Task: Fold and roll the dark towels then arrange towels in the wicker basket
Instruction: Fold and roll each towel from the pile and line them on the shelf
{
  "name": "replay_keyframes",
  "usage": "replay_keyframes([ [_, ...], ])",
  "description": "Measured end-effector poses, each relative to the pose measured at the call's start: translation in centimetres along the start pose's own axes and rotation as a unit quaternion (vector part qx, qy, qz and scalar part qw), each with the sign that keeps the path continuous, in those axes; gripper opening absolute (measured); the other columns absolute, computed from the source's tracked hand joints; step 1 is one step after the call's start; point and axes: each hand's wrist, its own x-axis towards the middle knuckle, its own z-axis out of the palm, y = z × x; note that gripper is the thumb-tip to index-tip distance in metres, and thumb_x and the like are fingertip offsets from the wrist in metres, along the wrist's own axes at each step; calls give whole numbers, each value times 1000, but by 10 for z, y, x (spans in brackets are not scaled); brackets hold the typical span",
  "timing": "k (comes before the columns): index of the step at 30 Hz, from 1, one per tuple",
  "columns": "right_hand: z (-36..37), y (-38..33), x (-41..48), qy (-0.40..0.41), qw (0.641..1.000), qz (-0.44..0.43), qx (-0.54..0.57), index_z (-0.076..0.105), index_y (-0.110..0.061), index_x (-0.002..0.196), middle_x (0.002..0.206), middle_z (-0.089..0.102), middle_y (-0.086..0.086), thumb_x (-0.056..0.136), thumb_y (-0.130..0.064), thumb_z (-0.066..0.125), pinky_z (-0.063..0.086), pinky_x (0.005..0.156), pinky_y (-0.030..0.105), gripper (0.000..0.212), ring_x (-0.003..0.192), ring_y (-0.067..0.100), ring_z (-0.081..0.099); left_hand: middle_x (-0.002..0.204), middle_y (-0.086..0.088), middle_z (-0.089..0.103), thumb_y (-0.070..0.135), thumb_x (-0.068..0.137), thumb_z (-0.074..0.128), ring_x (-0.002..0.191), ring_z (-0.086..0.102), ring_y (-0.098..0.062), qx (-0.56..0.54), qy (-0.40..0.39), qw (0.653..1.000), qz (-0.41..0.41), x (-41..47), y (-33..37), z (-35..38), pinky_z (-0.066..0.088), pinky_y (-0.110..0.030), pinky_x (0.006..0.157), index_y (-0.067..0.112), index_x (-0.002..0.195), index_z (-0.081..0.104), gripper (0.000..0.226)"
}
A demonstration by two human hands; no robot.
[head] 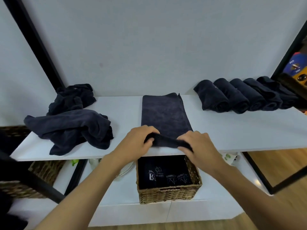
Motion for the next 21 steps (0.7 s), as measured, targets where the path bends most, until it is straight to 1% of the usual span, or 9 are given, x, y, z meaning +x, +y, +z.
replay_keyframes([
  [4,-17,21,13,-40,960,104,257,59,-33,115,111,65,-16,95,-18,60,45,92,20,24,104,-2,57,102,10,66,8,92,55,82,57,9,-123,21,988,-88,3,-8,-10,43,-15,75,27,98,55,20],
  [7,-18,33,23,-66,947,135,284,56,-34,118,117,58,-11,95,-18,60,38,94,20,27,112,0,50,103,7,65,10,91,63,95,62,-8,-169,56,976,-125,9,-15,-11,52,-31,85,26,92,61,16],
  [10,-14,37,27,-31,971,106,210,59,-32,114,109,53,-9,92,-18,65,38,83,12,27,94,0,52,97,8,64,14,88,69,69,62,-23,-156,101,972,-146,13,-16,-6,55,-31,71,24,87,64,11],
  [12,-8,40,27,29,997,7,77,68,-27,104,112,54,-5,88,-12,69,43,83,19,23,95,10,54,96,6,60,16,88,70,61,58,-13,-101,129,978,-127,13,-14,0,47,-16,67,22,83,67,9],
  [14,-2,46,25,61,992,-106,-34,74,-24,93,110,58,0,82,-10,73,46,78,32,18,95,20,55,99,9,54,26,90,67,68,55,-4,-3,112,990,-91,10,-17,5,41,-8,68,23,87,69,5],
  [15,-2,49,24,61,986,-139,-63,76,-24,91,109,59,-1,81,-15,73,42,76,31,14,95,21,55,102,12,50,37,91,64,72,54,-2,48,87,993,-70,6,-18,7,41,-8,70,24,91,70,14],
  [16,-4,51,24,51,984,-153,-77,76,-25,92,108,60,-2,81,-25,73,38,77,29,12,97,20,55,106,14,48,50,89,60,79,53,-2,99,59,992,-46,1,-21,8,42,-11,73,25,95,70,27],
  [18,-6,54,23,6,983,-150,-103,75,-26,97,110,59,-6,79,-44,73,36,80,28,26,100,17,53,115,10,50,64,81,58,96,51,-8,194,38,980,15,-7,-28,7,47,-23,80,25,103,70,47],
  [21,-11,52,28,-41,983,-152,-95,69,-26,104,111,59,-11,83,-43,70,36,85,27,27,103,12,50,111,4,60,52,78,71,103,50,-18,243,40,965,88,-7,-31,3,48,-34,84,19,102,73,42],
])
